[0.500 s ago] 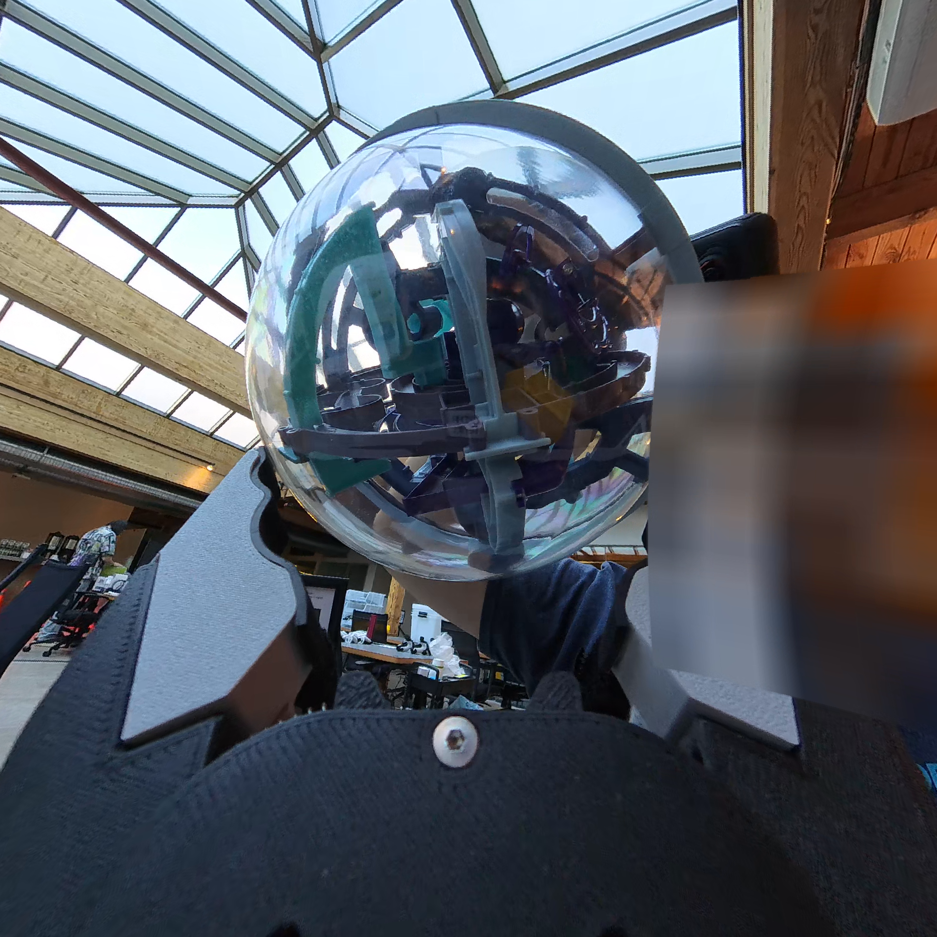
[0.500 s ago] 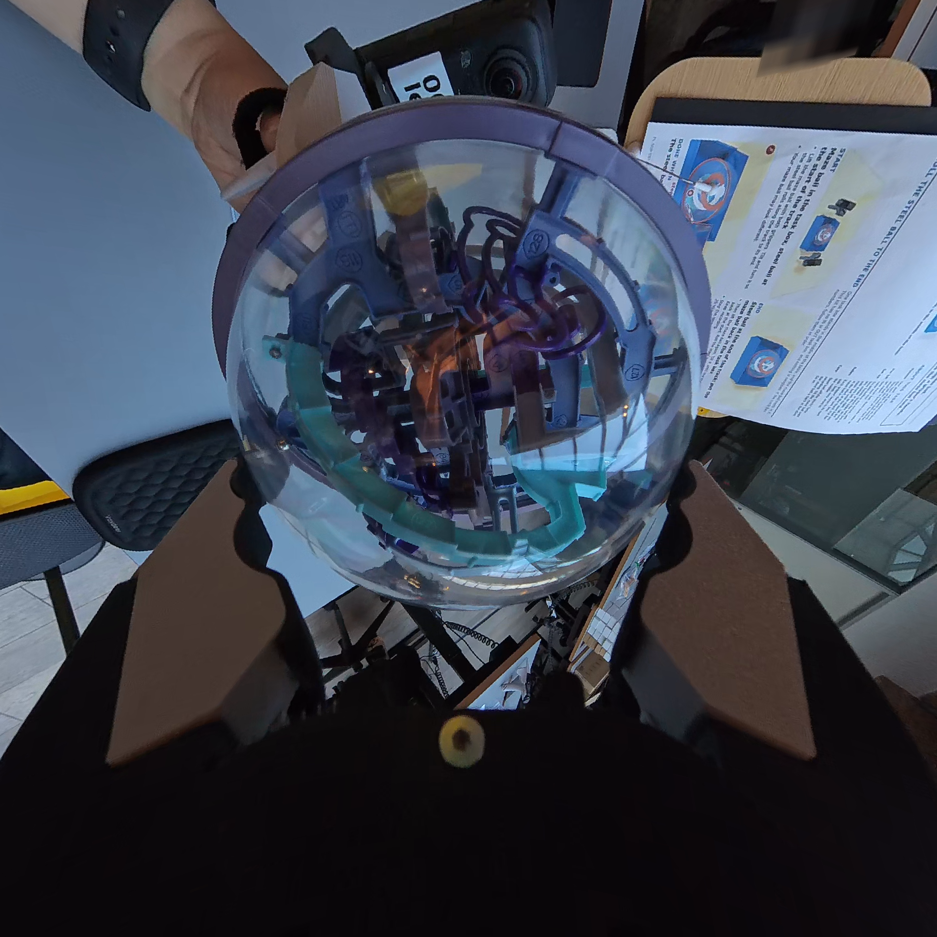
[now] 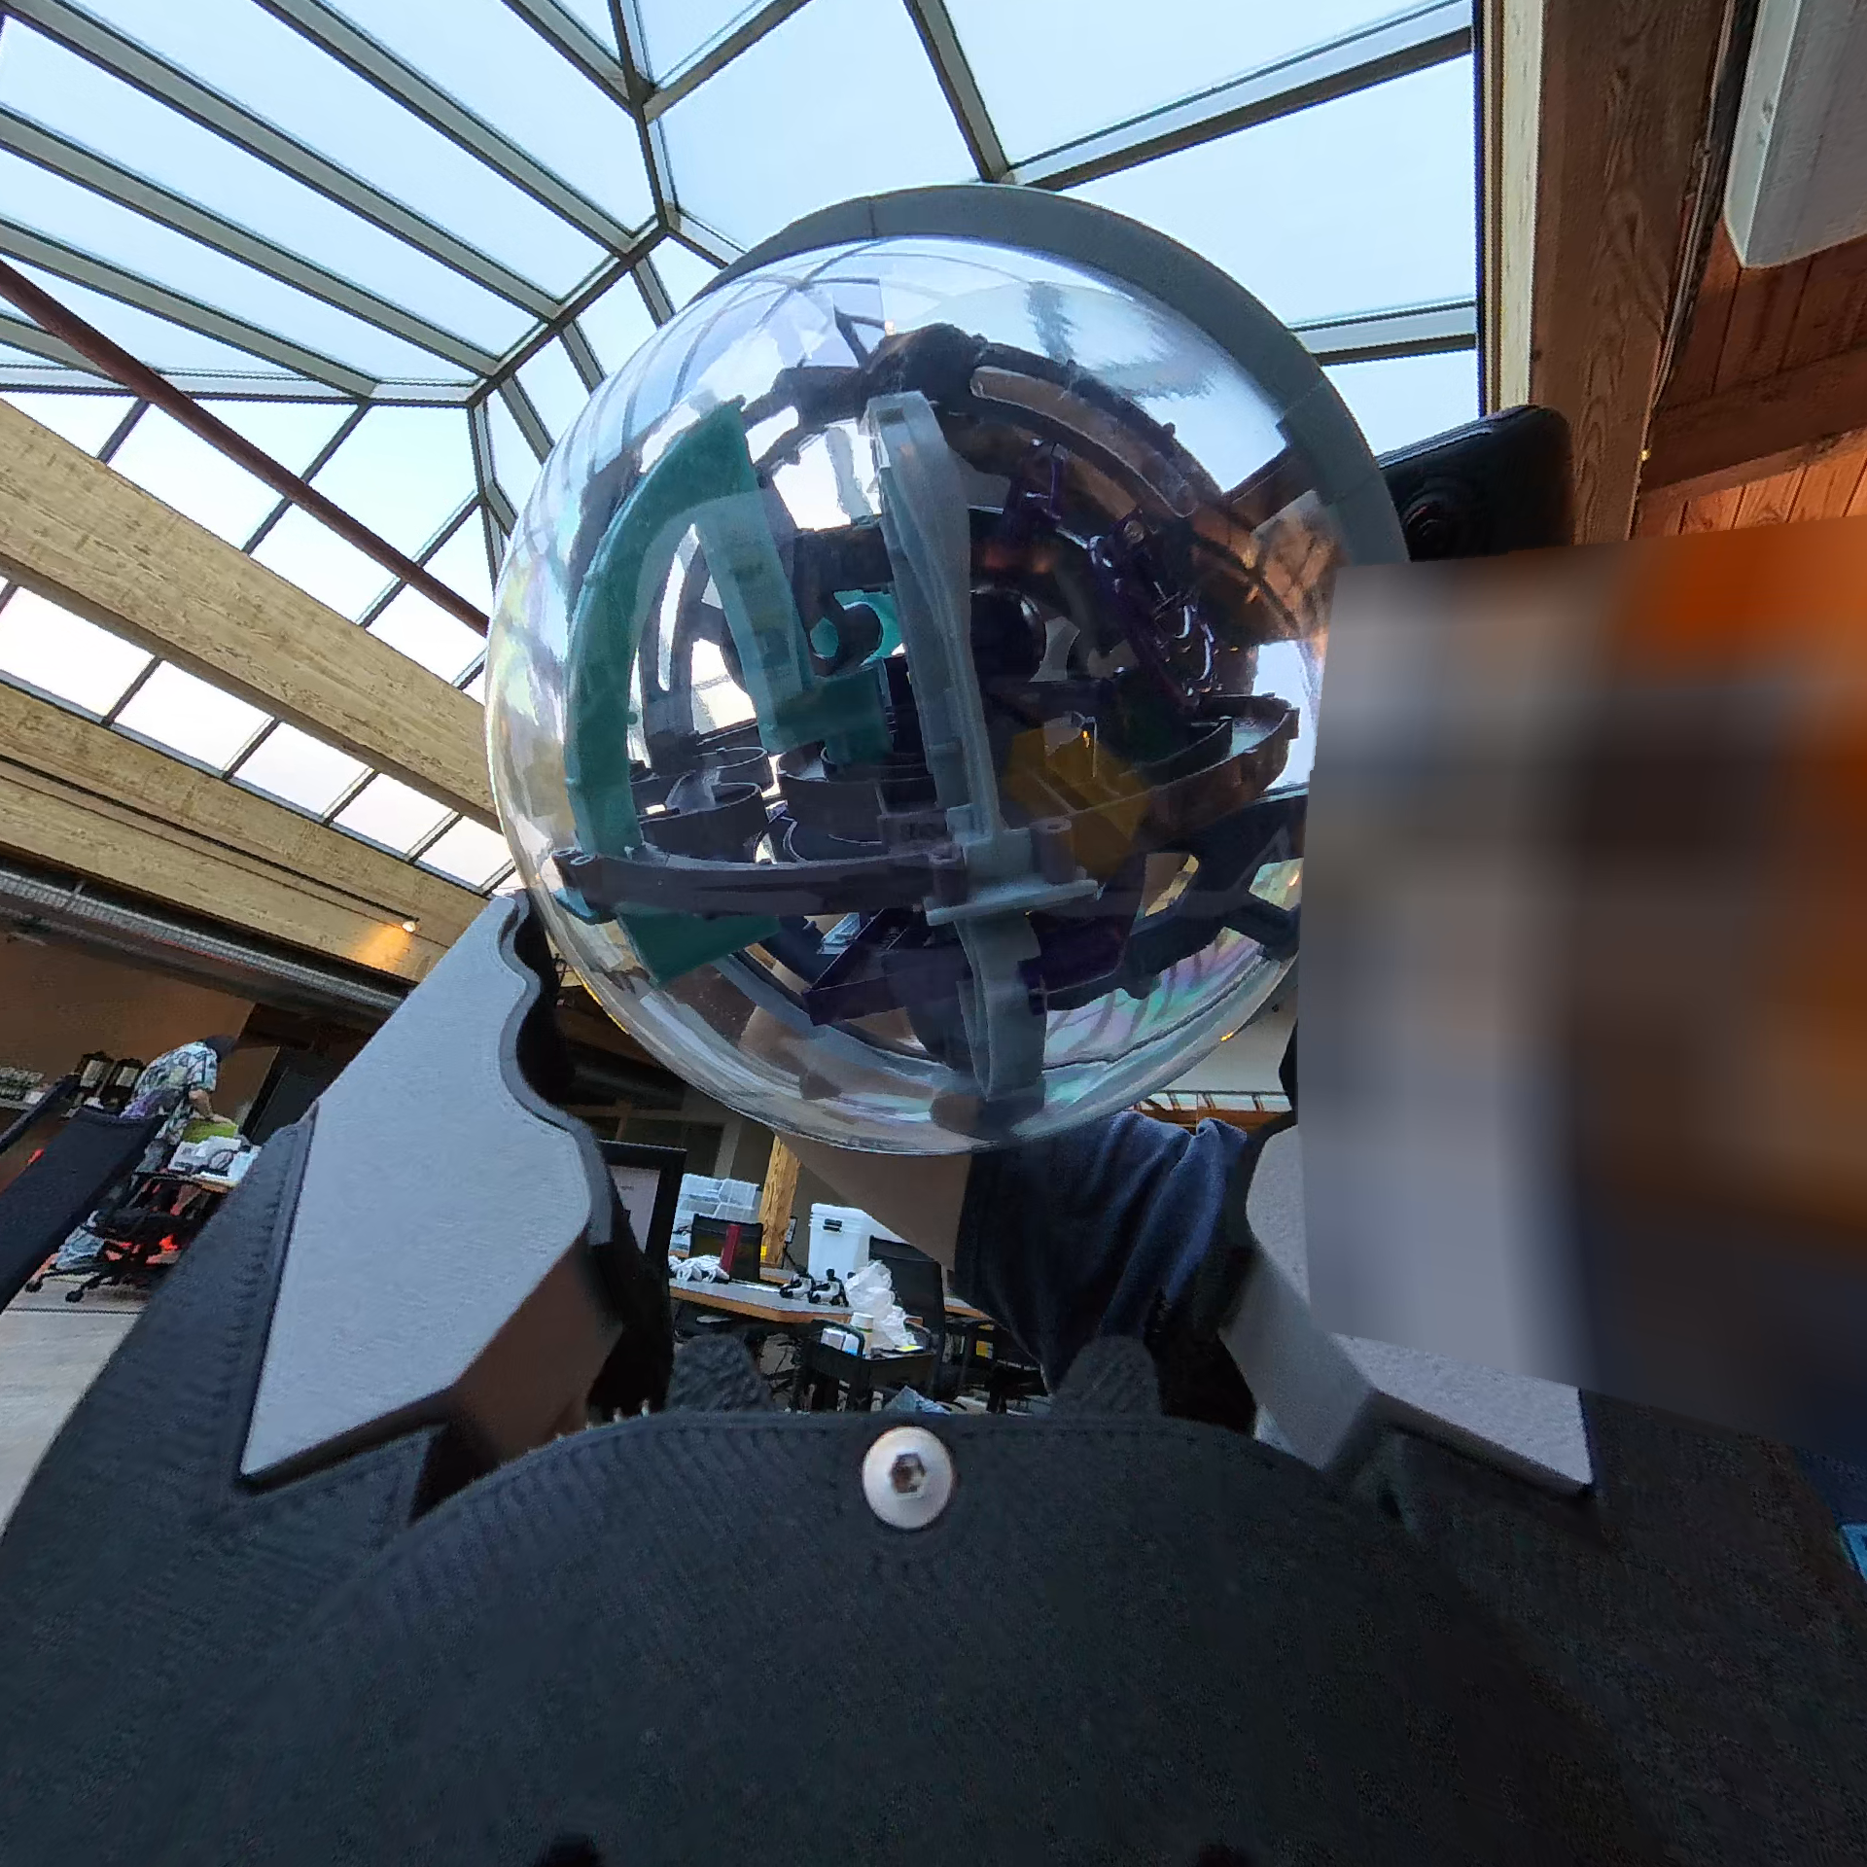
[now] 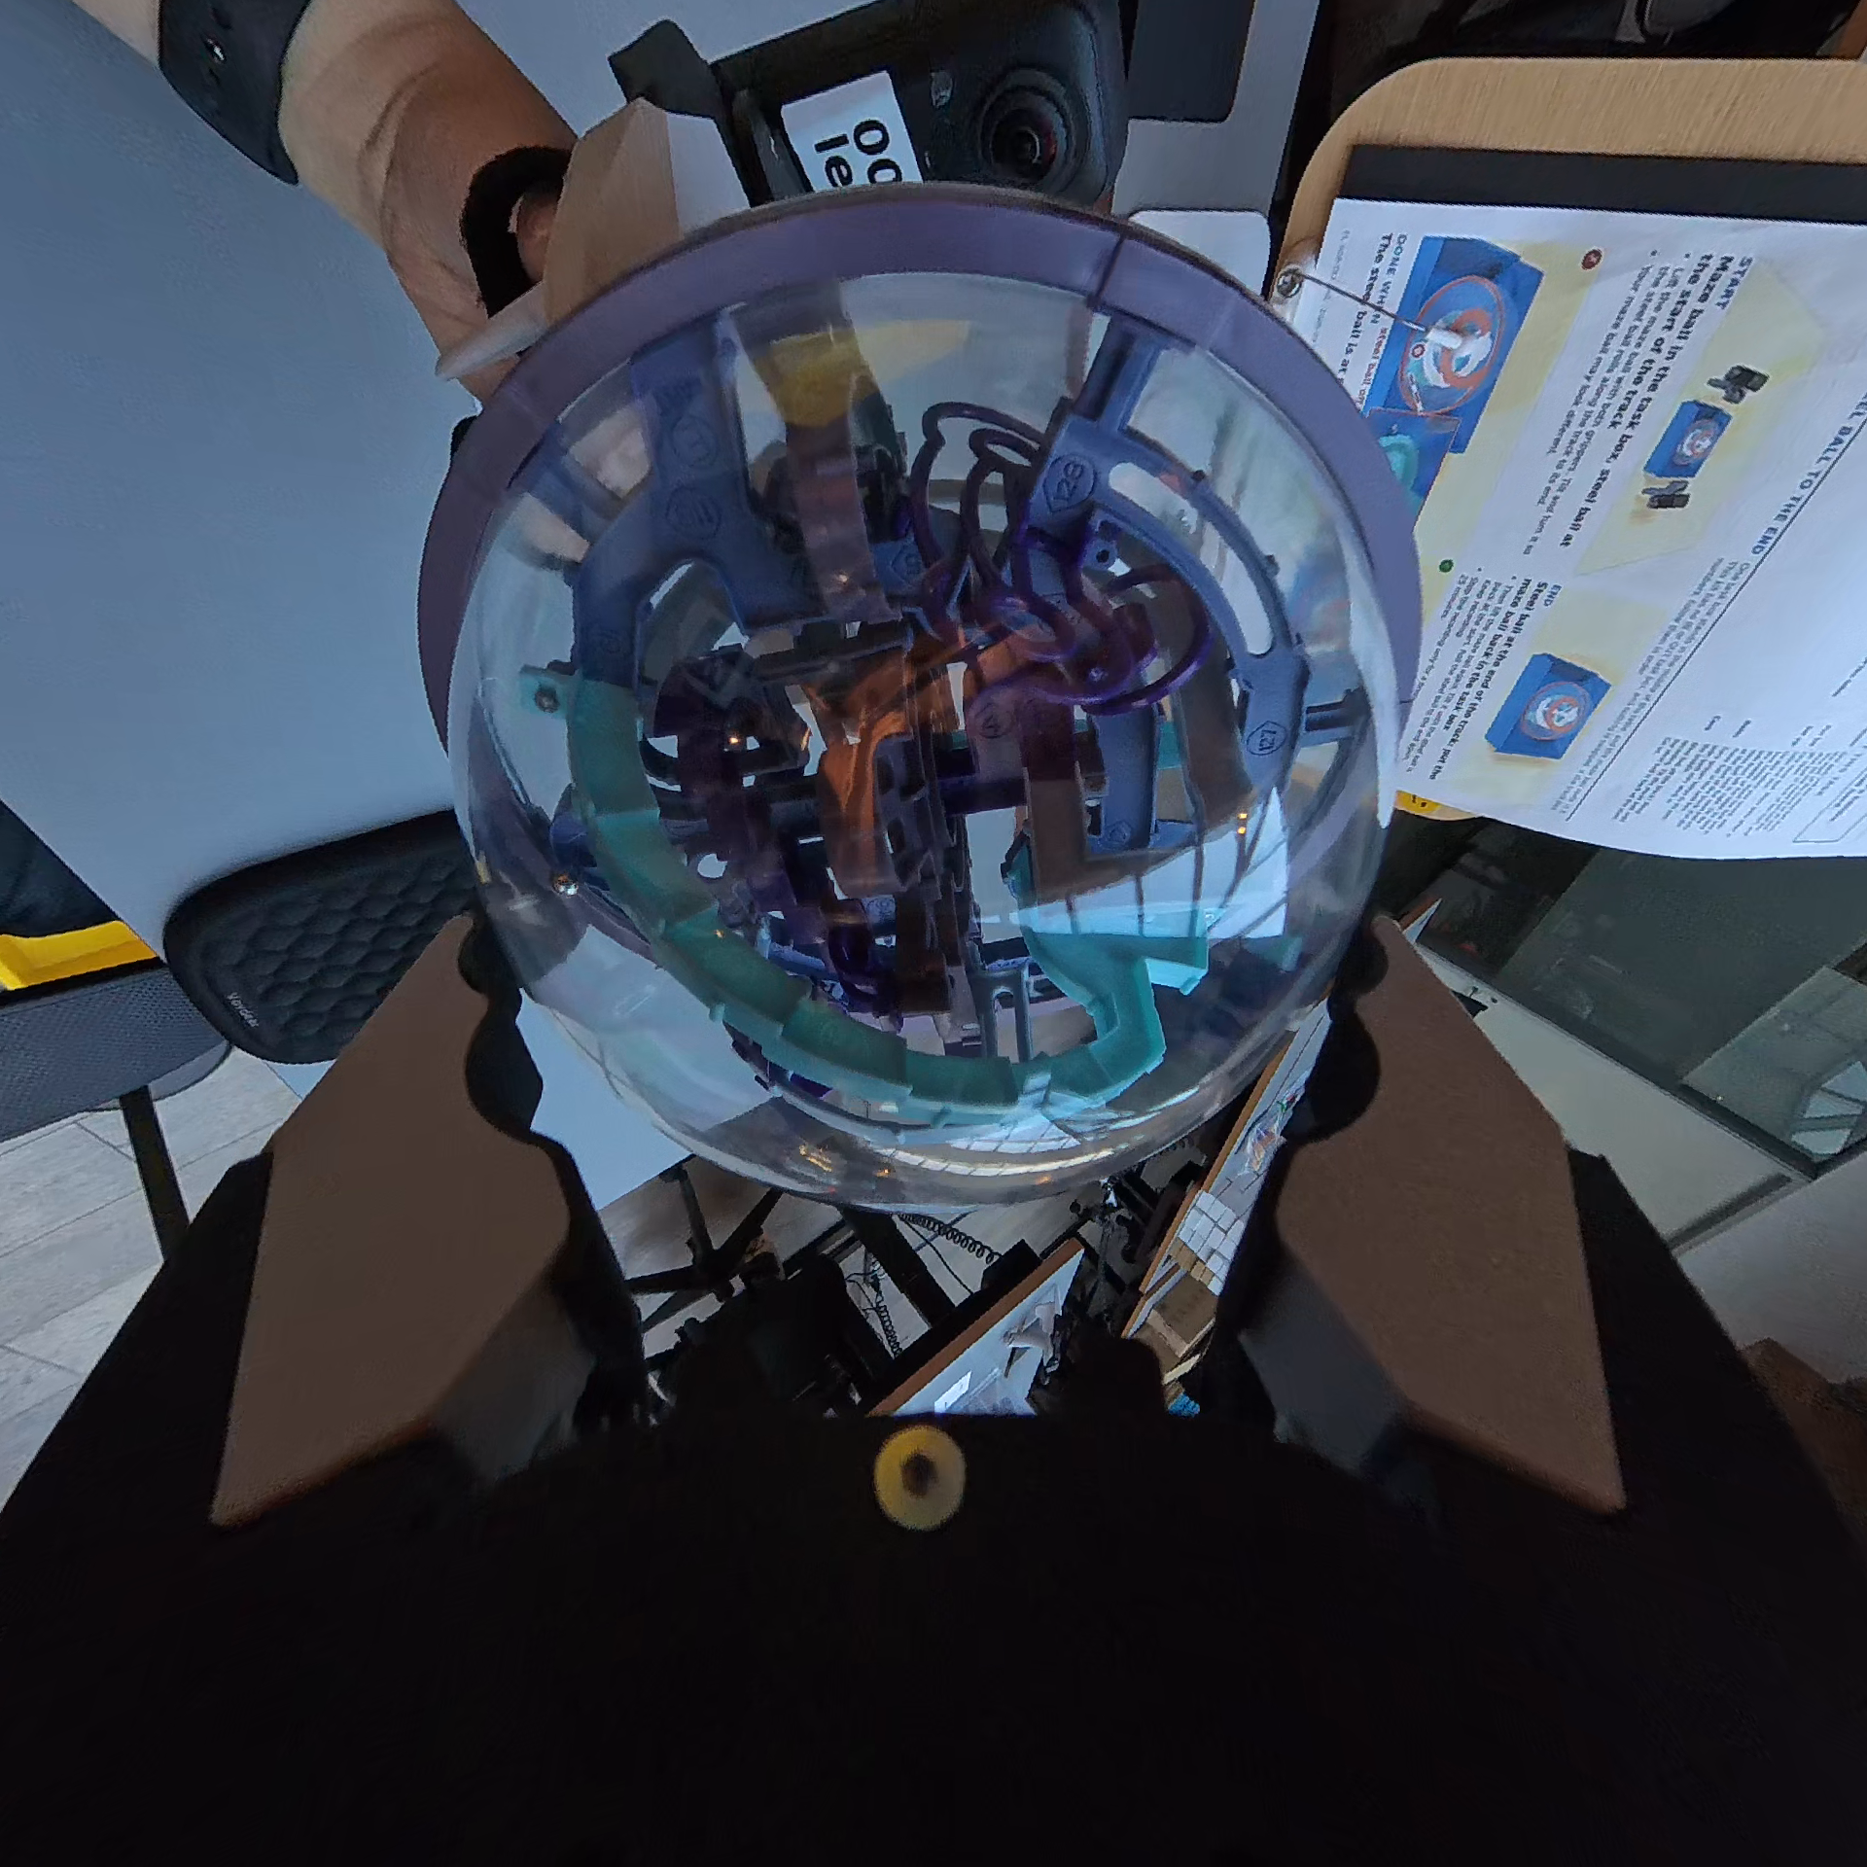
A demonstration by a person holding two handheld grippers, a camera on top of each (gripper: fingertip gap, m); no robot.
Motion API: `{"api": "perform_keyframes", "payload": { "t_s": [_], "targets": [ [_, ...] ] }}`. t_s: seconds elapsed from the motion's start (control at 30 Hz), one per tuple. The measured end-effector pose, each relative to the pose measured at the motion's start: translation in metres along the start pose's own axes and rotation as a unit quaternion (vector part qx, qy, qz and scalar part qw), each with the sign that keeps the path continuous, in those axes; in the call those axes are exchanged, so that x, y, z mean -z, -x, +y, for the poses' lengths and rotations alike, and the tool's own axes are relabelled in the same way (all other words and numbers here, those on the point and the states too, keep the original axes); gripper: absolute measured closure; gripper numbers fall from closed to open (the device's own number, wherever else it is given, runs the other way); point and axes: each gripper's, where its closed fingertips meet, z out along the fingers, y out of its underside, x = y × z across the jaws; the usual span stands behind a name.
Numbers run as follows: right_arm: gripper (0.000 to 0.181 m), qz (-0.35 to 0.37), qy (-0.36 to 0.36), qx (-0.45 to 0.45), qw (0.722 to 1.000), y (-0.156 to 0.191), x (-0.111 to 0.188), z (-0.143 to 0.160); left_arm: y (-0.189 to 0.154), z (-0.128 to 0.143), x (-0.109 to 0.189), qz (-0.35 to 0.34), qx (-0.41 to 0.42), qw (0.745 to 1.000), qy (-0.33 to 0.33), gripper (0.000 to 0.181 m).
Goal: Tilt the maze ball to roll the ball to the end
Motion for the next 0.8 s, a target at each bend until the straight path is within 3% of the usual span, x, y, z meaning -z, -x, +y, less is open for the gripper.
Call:
{"api": "perform_keyframes", "payload": {
  "t_s": [0.1,0.17,0.23,0.8],
  "targets": [
    [0.026,-0.003,0.003,0.001,1.0,-0.0004,-0.0006,0.0,0.0004,-0.0001,0.0003,0.0,0.001,1.0,-0.001,0.038],
    [0.026,-0.005,0.003,0.001,1.0,-0.0007,-0.0007,-0.0004,0.0004,-0.0003,0.0004,0.0,0.002,1.0,-0.002,0.032],
    [0.026,-0.007,0.006,0.003,1.0,-0.0005,-0.0007,-0.0002,0.0005,0.0002,0.0004,0.001,0.003,1.0,-0.001,0.038],
    [0.026,-0.02,0.026,0.009,0.999,-0.0004,-0.0022,0.0031,0.0028,0.003,0.0003,-0.002,0.008,1.0,0.002,0.037]
  ]
}}
